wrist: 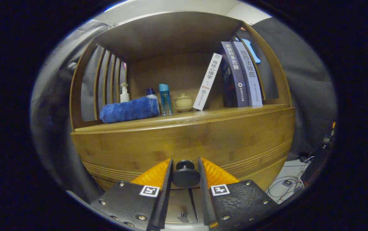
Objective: Pull open the drawer, take out the items inside it, and place them on the countertop above the cabinet.
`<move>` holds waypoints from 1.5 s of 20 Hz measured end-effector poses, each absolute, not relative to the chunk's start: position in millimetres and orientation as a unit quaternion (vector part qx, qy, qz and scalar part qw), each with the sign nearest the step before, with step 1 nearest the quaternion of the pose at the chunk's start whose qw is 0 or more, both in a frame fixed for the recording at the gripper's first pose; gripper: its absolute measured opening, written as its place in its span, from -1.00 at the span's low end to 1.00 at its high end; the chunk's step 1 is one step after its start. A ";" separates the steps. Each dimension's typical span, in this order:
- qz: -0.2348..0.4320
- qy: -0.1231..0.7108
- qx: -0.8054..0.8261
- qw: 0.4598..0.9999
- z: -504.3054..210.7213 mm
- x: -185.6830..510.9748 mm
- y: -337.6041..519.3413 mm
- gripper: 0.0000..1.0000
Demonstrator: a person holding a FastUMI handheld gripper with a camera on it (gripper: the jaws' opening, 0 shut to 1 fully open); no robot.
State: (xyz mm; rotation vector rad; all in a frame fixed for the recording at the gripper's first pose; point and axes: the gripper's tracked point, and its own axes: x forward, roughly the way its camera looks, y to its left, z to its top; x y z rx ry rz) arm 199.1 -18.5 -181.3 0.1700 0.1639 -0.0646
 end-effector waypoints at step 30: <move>0.036 0.163 0.080 0.983 -176.4 -27.5 -9.8 -0.49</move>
